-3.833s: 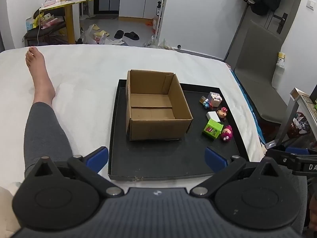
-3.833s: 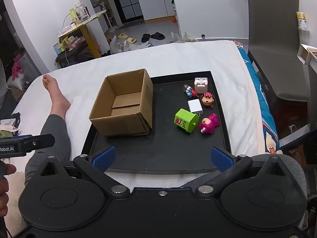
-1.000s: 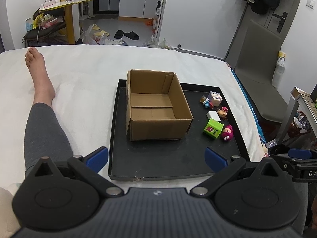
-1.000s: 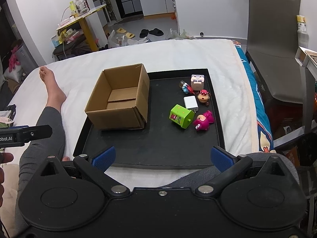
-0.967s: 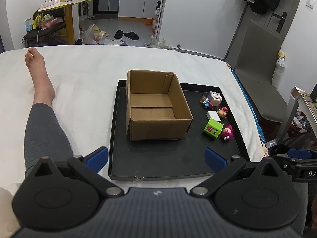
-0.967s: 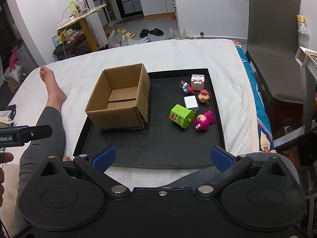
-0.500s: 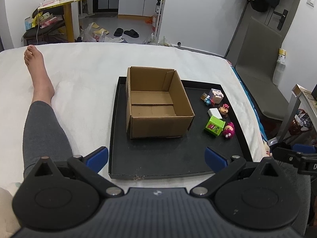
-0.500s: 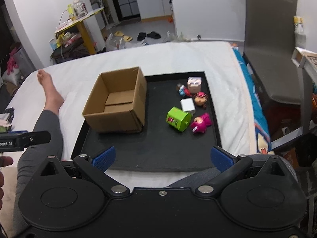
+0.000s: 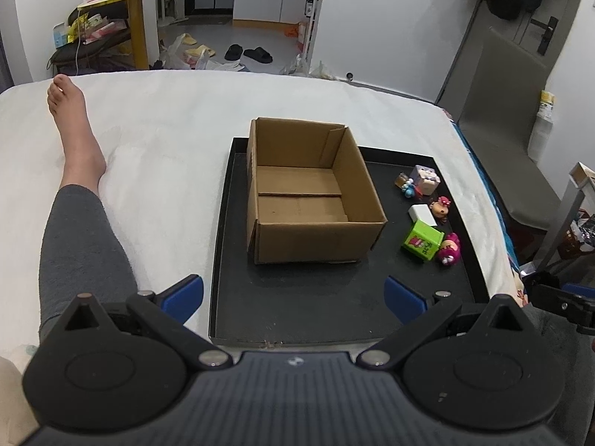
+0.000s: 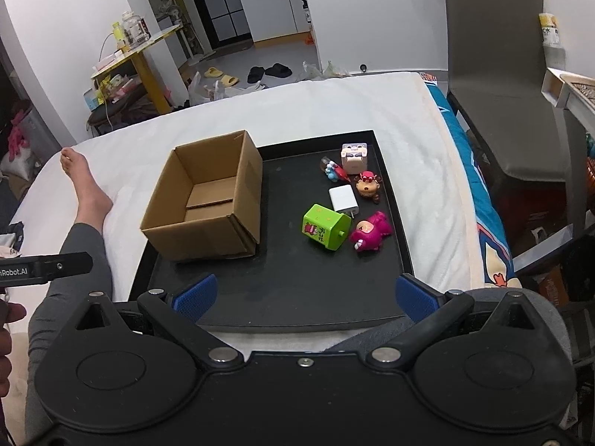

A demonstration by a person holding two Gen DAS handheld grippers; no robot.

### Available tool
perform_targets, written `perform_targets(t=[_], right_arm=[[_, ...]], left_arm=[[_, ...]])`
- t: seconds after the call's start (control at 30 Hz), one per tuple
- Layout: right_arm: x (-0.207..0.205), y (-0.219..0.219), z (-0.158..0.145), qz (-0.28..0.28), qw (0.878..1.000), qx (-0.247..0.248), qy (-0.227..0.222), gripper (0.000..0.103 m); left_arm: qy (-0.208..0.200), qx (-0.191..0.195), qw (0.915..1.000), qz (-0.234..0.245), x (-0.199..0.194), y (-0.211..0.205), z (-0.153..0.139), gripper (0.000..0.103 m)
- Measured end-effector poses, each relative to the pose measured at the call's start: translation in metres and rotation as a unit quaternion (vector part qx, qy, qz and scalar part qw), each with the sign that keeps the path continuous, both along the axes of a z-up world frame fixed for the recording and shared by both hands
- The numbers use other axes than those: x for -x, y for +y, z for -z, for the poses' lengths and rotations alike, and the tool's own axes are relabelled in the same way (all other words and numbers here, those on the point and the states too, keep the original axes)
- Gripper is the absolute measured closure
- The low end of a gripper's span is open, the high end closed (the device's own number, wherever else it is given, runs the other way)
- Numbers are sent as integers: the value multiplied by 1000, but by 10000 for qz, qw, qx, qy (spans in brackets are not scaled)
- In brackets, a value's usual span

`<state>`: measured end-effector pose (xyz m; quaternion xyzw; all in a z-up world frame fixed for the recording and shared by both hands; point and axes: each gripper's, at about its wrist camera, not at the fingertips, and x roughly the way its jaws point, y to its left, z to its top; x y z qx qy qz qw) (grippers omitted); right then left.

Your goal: Organize rigid objects

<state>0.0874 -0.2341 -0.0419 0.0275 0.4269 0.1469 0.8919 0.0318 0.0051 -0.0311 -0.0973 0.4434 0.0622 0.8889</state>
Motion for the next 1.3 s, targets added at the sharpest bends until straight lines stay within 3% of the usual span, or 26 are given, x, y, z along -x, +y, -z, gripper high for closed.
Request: perform_targets(t=[0.4, 0.87, 1.13, 1.3], right_arm=[[-31, -7, 21, 171, 9996, -42, 214, 2], [-69, -14, 37, 294, 9978, -473, 347, 21], [-86, -17, 52, 412, 9954, -642, 572, 33], [-101, -22, 62, 605, 9922, -791, 748, 41]], left_arm=[[54, 177, 9995, -244, -31, 20, 12, 0], [-65, 293, 9985, -465, -60, 22, 22, 3], [-36, 384, 9965, -745, -80, 30, 31, 9], [-37, 579, 9946, -855, -93, 34, 40, 22]])
